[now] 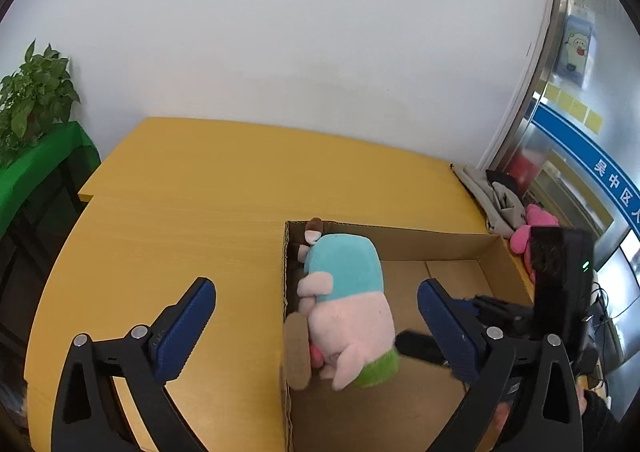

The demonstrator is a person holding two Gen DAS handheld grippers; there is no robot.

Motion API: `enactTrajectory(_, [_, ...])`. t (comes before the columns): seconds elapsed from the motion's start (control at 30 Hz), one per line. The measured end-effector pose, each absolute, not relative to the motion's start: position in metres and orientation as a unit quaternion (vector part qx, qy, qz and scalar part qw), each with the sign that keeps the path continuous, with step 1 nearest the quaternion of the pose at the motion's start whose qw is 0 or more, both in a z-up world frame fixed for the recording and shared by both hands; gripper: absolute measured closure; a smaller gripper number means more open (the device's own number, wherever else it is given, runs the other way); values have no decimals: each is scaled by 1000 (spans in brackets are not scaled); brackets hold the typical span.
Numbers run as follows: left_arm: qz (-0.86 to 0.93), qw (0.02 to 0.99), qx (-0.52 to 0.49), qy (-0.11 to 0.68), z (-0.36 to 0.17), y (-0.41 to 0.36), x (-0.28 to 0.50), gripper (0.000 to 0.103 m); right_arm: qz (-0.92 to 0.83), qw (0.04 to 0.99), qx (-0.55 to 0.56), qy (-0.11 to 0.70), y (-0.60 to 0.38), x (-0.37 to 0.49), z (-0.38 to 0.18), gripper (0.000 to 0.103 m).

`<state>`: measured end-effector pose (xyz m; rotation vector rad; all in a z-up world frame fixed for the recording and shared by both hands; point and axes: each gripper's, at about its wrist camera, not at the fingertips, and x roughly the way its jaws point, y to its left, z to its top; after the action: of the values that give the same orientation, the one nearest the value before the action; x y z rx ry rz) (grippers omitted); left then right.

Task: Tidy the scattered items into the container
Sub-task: 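Open the left gripper to drop the plush pig into the box, then move the left gripper down toward the white earbuds case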

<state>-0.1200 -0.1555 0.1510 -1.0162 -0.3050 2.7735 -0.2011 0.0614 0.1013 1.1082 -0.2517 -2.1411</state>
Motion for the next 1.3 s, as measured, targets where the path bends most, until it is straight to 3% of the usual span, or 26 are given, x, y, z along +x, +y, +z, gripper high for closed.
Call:
enactTrajectory(0.2, [931, 104, -328, -120, 130, -144, -48, 0, -867, 320, 364, -115, 57, -120, 176, 1])
enactTrajectory(0.37, [918, 133, -357, -107, 87, -98, -26, 0, -884, 279, 356, -120, 85, -35, 169, 1])
enactTrajectory(0.67, [897, 141, -404, -108, 32, -55, -11, 0, -913, 147, 374, -75, 210, -4, 71, 1])
enactTrajectory(0.83, [904, 121, -403, -79, 29, -44, 0, 1, -909, 100, 405, -17, 236, -27, 19, 1])
enactTrajectory(0.93, [905, 120, -405, -55, 28, -36, 8, 1, -902, 101, 419, -29, 245, -32, -1, 1])
enactTrajectory(1.07, [910, 96, -402, -21, 33, -27, 15, 1, -908, 97, 406, -11, 244, -24, 3, 1])
enactTrajectory(1.3, [929, 91, -355, -58, 62, -31, 39, 1, -913, 126, 385, -42, 247, 14, 36, 1])
